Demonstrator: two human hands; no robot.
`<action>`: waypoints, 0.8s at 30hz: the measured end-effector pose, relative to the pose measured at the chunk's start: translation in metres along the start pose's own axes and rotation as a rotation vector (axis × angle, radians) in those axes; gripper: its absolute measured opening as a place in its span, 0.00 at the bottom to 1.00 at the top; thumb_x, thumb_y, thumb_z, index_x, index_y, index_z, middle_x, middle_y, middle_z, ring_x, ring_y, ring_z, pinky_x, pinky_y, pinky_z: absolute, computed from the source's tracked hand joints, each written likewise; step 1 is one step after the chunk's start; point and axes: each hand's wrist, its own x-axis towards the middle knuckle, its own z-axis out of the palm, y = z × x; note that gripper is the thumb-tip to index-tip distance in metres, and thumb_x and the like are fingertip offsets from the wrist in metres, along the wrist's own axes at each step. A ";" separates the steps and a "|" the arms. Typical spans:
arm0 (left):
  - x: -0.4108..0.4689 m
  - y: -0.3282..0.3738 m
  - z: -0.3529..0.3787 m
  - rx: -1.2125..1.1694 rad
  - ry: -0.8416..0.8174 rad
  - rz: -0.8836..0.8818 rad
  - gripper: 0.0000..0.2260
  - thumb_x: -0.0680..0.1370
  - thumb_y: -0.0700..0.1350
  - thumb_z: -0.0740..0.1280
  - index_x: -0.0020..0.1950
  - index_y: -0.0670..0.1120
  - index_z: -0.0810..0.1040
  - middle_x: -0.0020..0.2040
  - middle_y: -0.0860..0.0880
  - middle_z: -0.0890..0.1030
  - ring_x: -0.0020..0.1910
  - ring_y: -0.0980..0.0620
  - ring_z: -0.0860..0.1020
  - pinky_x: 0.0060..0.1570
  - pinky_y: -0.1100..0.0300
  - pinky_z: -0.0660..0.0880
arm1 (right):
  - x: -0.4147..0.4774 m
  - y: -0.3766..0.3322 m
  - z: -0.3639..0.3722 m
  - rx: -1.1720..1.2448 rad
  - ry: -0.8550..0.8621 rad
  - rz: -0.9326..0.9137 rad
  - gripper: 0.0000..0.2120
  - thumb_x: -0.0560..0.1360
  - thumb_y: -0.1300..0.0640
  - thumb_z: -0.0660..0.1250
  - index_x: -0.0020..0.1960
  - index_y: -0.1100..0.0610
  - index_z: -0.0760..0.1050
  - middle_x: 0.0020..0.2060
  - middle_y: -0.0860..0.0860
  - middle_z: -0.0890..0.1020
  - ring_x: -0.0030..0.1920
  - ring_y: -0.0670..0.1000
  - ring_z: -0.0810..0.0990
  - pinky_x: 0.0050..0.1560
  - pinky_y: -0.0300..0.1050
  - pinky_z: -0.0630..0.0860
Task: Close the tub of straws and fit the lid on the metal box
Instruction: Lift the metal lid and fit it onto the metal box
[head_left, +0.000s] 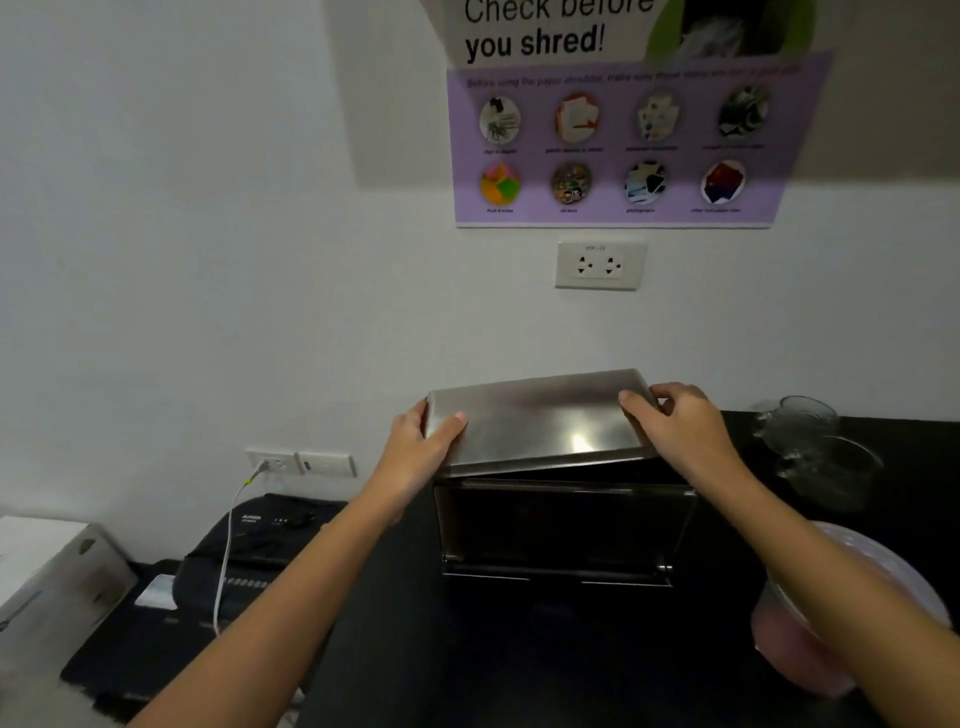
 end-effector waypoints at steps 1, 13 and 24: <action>0.000 0.000 0.001 0.022 -0.002 0.000 0.23 0.76 0.50 0.64 0.67 0.41 0.69 0.63 0.40 0.75 0.59 0.45 0.76 0.61 0.51 0.72 | -0.001 0.002 0.000 -0.008 0.010 -0.002 0.14 0.72 0.47 0.65 0.44 0.59 0.74 0.46 0.59 0.77 0.37 0.49 0.73 0.31 0.37 0.66; 0.004 0.001 0.012 0.164 -0.009 -0.018 0.29 0.76 0.54 0.63 0.73 0.44 0.60 0.70 0.44 0.67 0.67 0.46 0.69 0.68 0.52 0.65 | -0.007 0.012 -0.004 -0.135 -0.048 0.041 0.21 0.75 0.48 0.62 0.54 0.66 0.76 0.50 0.61 0.74 0.44 0.53 0.69 0.45 0.42 0.64; 0.010 -0.007 0.022 0.261 0.010 -0.021 0.31 0.76 0.56 0.61 0.74 0.44 0.56 0.71 0.43 0.64 0.70 0.46 0.65 0.58 0.63 0.58 | -0.001 0.013 -0.004 -0.307 -0.144 0.031 0.23 0.77 0.49 0.57 0.54 0.70 0.73 0.54 0.64 0.73 0.50 0.58 0.73 0.46 0.43 0.66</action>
